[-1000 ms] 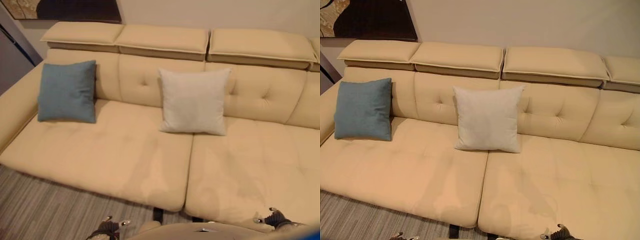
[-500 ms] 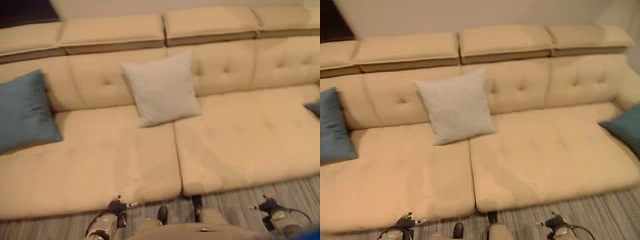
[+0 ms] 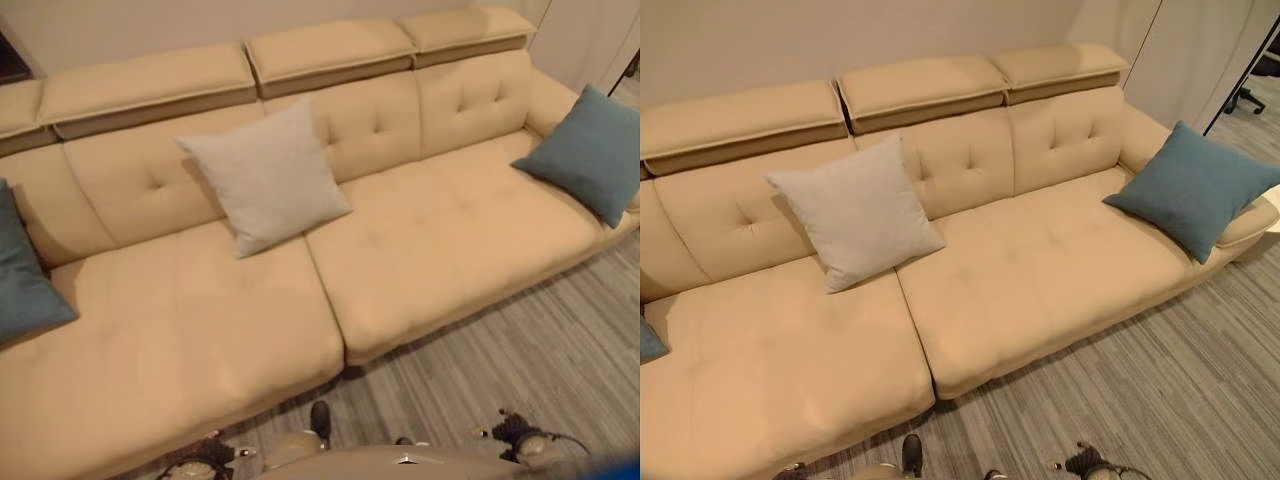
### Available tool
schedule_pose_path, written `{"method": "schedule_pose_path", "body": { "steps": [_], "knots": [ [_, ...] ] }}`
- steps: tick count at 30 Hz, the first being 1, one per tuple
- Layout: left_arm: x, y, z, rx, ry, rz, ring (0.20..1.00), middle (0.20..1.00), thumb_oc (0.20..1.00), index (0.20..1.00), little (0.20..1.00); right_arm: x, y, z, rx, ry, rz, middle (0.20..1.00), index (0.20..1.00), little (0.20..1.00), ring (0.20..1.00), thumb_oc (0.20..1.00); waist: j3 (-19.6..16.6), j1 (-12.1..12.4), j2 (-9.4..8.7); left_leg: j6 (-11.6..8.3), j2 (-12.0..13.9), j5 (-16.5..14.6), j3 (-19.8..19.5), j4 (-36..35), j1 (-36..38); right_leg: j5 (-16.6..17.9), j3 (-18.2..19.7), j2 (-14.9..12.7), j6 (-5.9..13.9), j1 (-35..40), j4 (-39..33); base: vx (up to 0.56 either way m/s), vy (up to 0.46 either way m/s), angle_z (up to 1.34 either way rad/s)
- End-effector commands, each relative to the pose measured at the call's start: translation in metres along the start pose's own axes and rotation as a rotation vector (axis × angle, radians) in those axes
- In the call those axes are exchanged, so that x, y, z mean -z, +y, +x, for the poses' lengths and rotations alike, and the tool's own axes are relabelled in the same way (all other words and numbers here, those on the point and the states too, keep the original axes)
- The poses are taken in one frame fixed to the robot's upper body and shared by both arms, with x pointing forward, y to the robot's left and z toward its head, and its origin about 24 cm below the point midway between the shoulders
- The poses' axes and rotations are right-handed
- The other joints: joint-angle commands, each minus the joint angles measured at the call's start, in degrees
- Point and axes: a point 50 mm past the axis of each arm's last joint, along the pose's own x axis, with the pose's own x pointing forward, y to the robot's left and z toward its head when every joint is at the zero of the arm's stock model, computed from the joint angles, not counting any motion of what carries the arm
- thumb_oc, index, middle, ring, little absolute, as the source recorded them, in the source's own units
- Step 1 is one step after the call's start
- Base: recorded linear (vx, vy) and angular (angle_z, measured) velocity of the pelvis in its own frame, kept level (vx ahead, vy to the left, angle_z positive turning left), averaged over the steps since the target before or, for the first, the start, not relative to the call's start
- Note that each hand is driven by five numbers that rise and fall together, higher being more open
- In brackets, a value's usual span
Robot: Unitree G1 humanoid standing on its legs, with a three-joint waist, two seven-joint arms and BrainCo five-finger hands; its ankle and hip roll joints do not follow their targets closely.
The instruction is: Pick up all the scattered cushions and arrange them neatly on the sofa.
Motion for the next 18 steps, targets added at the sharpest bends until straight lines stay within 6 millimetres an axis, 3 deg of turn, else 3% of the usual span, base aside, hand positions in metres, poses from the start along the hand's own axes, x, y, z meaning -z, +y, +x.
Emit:
{"method": "schedule_pose_path", "body": {
  "steps": [1, 2, 3, 7, 11, 15, 16, 18],
  "knots": [
    [-0.027, 0.001, 0.004, -0.005, -0.067, 0.029, 1.000, 1.000, 1.000, 1.000, 1.000, -0.007, -0.021, 0.002, 0.055, -0.006, 0.009, 1.000, 1.000, 1.000, 1.000, 1.000, 2.58, -0.72, -2.10, 0.33, -3.49, -6.01, -5.48, 6.10, 1.64, 9.87, 2.51, -0.01, 3.71, -0.83, -5.68, -0.07, -0.019, -0.44],
    [-0.034, -0.006, 0.004, 0.011, -0.091, 0.041, 1.000, 1.000, 1.000, 1.000, 1.000, -0.003, -0.022, 0.002, 0.062, 0.006, 0.027, 1.000, 1.000, 1.000, 1.000, 1.000, 3.41, 0.20, -2.09, 0.17, -5.74, -5.55, -12.19, 7.66, 0.76, 10.40, 4.51, 0.52, 3.43, -1.33, -5.52, -0.08, -0.010, -0.57],
    [-0.035, -0.007, 0.004, 0.012, -0.092, 0.039, 1.000, 1.000, 1.000, 1.000, 1.000, -0.002, -0.022, 0.002, 0.061, 0.011, 0.033, 1.000, 1.000, 1.000, 1.000, 1.000, 3.36, 0.20, -2.15, 0.13, -6.42, -5.81, -13.83, 7.17, 0.49, 10.67, 5.19, 0.61, 3.44, -1.52, -5.69, -0.09, -0.009, -0.66],
    [-0.033, -0.009, 0.004, 0.016, -0.084, 0.038, 1.000, 1.000, 1.000, 1.000, 1.000, 0.010, -0.016, 0.001, 0.046, 0.051, 0.053, 1.000, 1.000, 1.000, 1.000, 1.000, 2.16, -0.75, -1.88, 1.21, -6.68, -6.01, -12.87, 3.55, 1.68, 11.93, 7.40, 0.77, 4.36, -2.33, -6.40, 0.00, 0.038, -0.54],
    [-0.030, -0.008, 0.004, 0.009, -0.069, 0.067, 1.000, 1.000, 1.000, 1.000, 1.000, 0.007, -0.015, 0.001, 0.043, 0.050, 0.047, 1.000, 1.000, 1.000, 1.000, 1.000, 2.12, -0.95, -1.61, 1.86, -6.60, -5.76, -11.05, 1.84, 2.73, 12.65, 9.38, 0.73, 5.16, -3.45, -5.69, 0.00, 0.091, -0.63],
    [-0.030, -0.001, 0.004, -0.012, -0.069, 0.082, 1.000, 1.000, 1.000, 1.000, 1.000, -0.009, -0.013, 0.002, 0.039, 0.003, 0.038, 1.000, 1.000, 1.000, 1.000, 1.000, 2.92, -0.23, -1.37, 2.48, -5.86, -5.66, -7.48, 0.90, 3.62, 13.26, 9.13, 0.76, 6.22, -6.16, -2.55, -0.05, 0.063, -0.82],
    [-0.028, 0.003, 0.004, -0.030, -0.062, 0.067, 1.000, 1.000, 1.000, 1.000, 1.000, -0.013, -0.011, 0.002, 0.038, -0.008, 0.025, 1.000, 1.000, 1.000, 1.000, 1.000, 3.58, 1.60, -1.26, 2.05, -4.97, -5.82, -4.84, 0.55, 4.67, 13.49, 0.38, -1.18, 6.03, -6.15, -1.99, -0.04, -0.009, -1.70],
    [-0.026, 0.007, 0.004, -0.042, -0.057, 0.053, 1.000, 1.000, 1.000, 1.000, 1.000, -0.012, -0.010, 0.002, 0.036, -0.007, 0.022, 1.000, 1.000, 1.000, 1.000, 1.000, 3.16, 1.91, -1.23, 1.68, -4.40, -5.43, -3.63, -0.38, 5.15, 12.76, -5.02, -1.91, 5.40, -5.48, -1.60, -0.02, -0.033, -1.38]
  ]
}}
